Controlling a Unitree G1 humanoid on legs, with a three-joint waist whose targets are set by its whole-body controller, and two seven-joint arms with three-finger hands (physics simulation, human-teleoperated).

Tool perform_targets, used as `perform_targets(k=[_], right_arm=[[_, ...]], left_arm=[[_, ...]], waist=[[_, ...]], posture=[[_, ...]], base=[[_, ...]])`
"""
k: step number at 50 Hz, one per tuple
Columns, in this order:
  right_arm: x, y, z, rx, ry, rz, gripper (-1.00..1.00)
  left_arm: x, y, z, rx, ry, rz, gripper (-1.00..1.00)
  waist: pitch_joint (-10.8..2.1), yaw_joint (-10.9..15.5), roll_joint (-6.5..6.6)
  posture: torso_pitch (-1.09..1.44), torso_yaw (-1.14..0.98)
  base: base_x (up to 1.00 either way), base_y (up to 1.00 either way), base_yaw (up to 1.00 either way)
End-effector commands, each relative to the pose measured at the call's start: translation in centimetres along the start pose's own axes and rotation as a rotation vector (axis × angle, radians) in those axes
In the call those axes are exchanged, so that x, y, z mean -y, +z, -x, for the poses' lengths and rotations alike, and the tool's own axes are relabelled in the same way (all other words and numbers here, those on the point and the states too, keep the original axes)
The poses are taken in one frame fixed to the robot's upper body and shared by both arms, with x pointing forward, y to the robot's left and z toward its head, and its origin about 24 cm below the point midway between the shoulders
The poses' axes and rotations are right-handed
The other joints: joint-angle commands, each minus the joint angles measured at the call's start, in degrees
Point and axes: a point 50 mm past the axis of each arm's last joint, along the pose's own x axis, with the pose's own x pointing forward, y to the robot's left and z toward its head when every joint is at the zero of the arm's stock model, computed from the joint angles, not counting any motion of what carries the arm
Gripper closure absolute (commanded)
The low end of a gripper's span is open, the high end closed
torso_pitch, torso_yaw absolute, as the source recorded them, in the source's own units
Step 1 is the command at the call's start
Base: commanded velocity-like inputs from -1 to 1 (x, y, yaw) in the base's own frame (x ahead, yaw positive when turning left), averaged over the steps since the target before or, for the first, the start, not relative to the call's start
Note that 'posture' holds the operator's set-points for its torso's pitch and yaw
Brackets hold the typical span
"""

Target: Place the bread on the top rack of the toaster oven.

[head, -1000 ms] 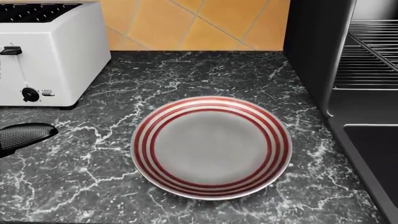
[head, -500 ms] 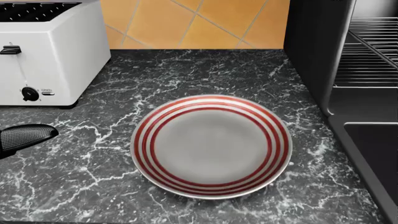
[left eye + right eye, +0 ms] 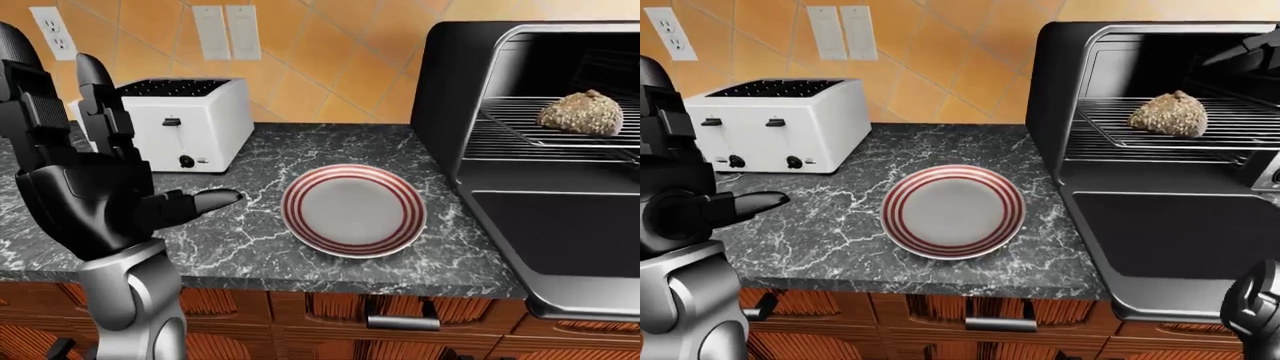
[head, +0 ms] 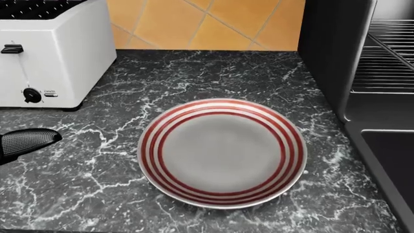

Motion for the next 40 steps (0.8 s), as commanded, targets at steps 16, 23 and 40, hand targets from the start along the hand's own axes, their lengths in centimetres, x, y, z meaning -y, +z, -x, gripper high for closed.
perform_targets(k=[16, 23, 40], right_arm=[[1.6, 3.8, 3.1, 0.101, -0.086, 0.010, -1.00], [1.7, 4.2, 4.9, 0.103, -0.100, 0.005, -1.00], [1.0, 3.3, 7.8, 0.073, -0.110, -0.005, -1.00]], left_arm=[[0.3, 0.8, -0.3, 0.056, -0.019, 0.007, -1.00], [0.3, 0.8, -0.4, 0.056, -0.017, 0.010, -1.00], [0.2, 1.0, -0.4, 0.060, -0.015, 0.007, -1.00]], waist=[[-0.42, -0.24, -0.82], [-0.29, -0.10, -1.28], [-0.08, -0.04, -1.99]], posture=[[-0.33, 0.00], [-0.33, 0.00], [-0.33, 0.00]], base=[[0.00, 0.00, 0.00], [0.00, 0.00, 0.00], [0.00, 0.00, 0.00]])
